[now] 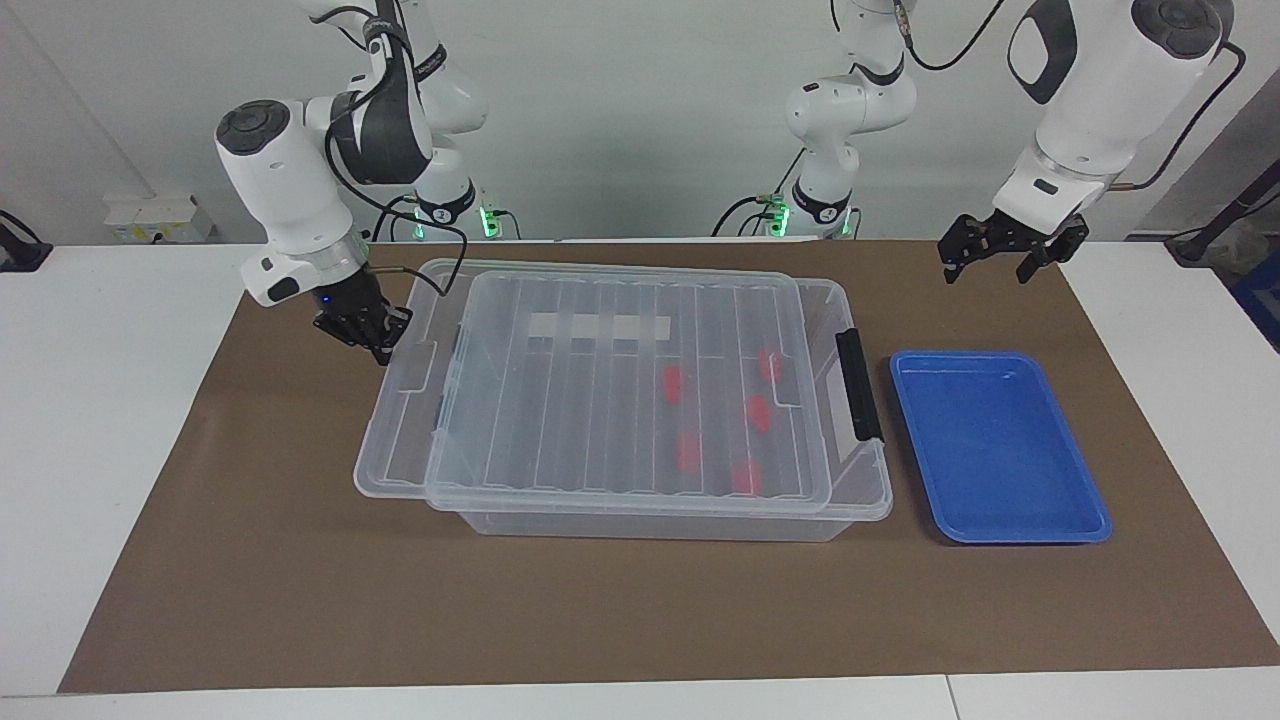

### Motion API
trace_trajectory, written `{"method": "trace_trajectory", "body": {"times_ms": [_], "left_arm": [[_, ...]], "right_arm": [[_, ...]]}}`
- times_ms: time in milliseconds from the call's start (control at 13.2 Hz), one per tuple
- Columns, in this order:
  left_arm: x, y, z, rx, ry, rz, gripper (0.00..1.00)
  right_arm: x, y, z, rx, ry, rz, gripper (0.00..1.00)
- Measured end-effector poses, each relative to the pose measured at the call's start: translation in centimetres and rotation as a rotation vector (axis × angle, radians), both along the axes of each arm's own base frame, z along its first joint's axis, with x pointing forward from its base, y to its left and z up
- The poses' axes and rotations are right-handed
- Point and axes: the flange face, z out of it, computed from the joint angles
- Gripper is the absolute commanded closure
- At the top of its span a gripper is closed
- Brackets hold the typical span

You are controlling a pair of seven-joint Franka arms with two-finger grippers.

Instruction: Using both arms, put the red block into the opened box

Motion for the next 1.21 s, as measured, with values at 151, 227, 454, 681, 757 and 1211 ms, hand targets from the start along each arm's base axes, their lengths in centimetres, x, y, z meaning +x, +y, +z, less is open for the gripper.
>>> {"method": "trace_trajectory", "body": {"times_ms": [151,227,454,681,757,1211], "left_arm": [[-0.1,0.0,0.1,0.001,-0.004,0.001,0.00],[-0.1,0.0,0.2,0.001,-0.005,0.001,0.00],[-0.2,0.0,0.3,0.001,-0.006,0.001,0.00],[-0.2,0.0,0.3,0.001,-0.007,0.000,0.00],[-0.2,-0.2,0.3,0.001,-0.007,-0.004,0.00],[-0.2,-0.8,0.3,0.001,-0.008,-0.015,0.00]], "right_arm": [[-0.1,1.3,0.0,0.015,0.001,0.016,1.00],[-0.2,2.1,0.0,0.025,0.004,0.025,1.00],[-0.7,3.2,-0.3,0.032,0.042,0.042,1.00],[-0.9,3.4,-0.4,0.046,0.061,0.039,1.00],[-0.9,3.4,-0.4,0.048,0.062,0.039,1.00],[-0.9,3.7,-0.4,0.049,0.060,0.050,1.00]]}}
